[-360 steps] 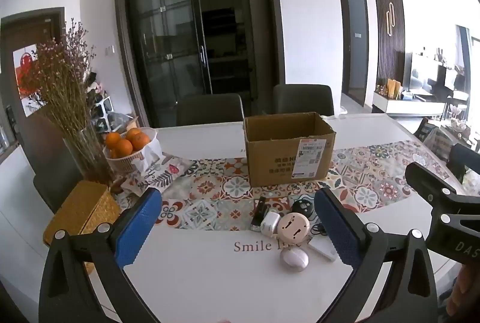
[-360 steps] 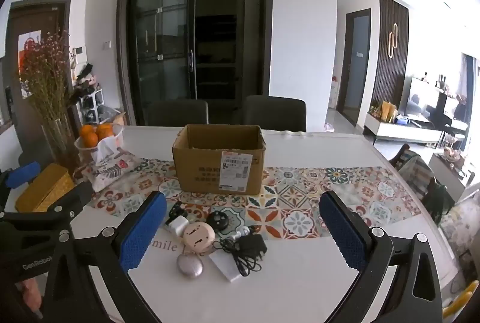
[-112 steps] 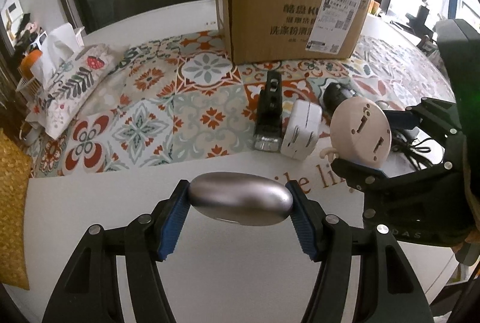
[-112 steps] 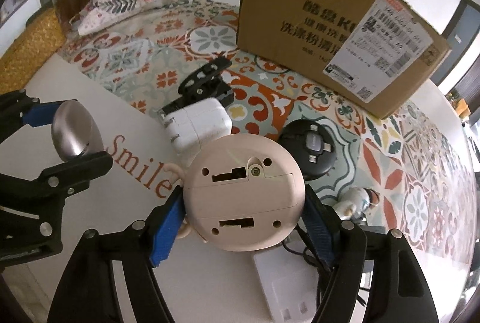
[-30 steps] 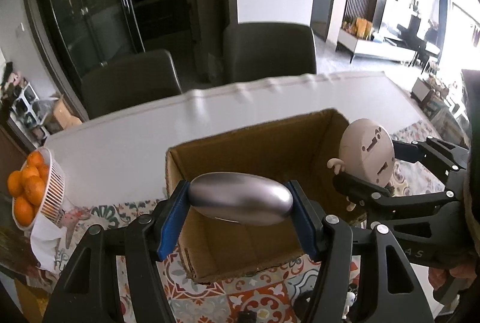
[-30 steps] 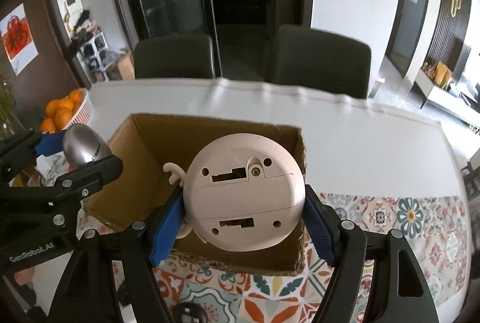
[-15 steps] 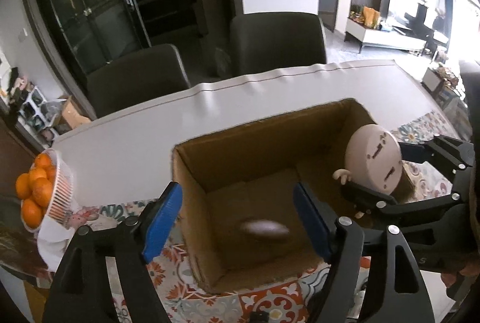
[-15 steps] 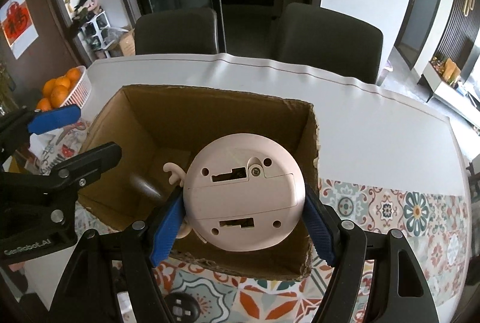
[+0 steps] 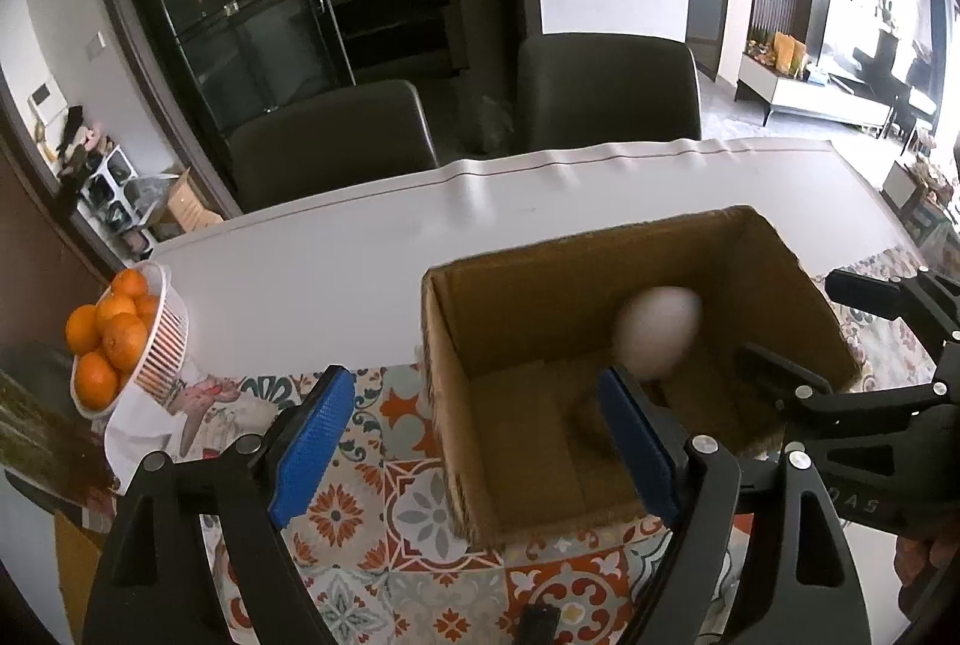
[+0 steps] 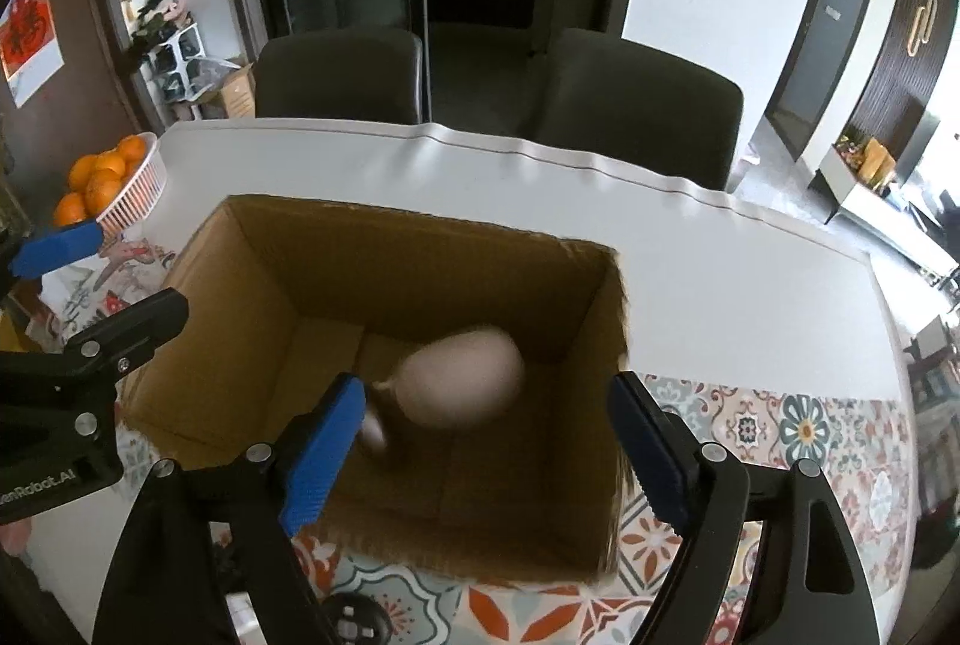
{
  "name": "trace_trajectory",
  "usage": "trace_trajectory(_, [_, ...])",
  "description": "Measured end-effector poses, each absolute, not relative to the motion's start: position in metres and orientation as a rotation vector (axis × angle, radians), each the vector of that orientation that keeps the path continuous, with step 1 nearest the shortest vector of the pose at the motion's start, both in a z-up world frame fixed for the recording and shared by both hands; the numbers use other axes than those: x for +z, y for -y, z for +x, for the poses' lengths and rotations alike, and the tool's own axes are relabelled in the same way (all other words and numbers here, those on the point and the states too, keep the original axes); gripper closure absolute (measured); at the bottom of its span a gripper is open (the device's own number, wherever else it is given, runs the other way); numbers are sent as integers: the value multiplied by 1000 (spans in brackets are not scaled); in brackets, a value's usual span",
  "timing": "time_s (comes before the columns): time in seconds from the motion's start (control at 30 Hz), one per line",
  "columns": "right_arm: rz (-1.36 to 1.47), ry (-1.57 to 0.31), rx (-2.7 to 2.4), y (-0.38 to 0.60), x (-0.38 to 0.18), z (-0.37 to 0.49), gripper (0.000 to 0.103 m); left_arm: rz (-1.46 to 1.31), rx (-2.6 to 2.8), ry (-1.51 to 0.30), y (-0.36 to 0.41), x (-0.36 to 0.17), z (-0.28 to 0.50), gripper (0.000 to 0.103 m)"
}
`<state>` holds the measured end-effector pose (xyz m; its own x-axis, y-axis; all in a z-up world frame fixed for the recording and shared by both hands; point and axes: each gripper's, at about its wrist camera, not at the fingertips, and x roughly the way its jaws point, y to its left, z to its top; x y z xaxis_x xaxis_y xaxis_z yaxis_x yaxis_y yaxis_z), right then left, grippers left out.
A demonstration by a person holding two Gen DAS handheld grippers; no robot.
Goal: Organize rigid objects
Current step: 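Open both grippers to drop the egg and pink device into the box, then move both grippers back toward the remaining items on the table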
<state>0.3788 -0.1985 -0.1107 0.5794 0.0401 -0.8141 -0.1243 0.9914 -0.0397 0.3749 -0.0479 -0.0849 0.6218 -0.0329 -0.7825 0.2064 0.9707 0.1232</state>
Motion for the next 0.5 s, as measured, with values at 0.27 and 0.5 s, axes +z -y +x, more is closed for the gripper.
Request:
trace_trajectory(0.27, [-84, -898, 57, 191, -98, 354, 20, 204, -130, -853, 35, -74, 348, 17])
trace_trajectory(0.5, [-79, -861, 61, 179, -88, 327, 20, 189, -115, -834, 22, -67, 322, 16])
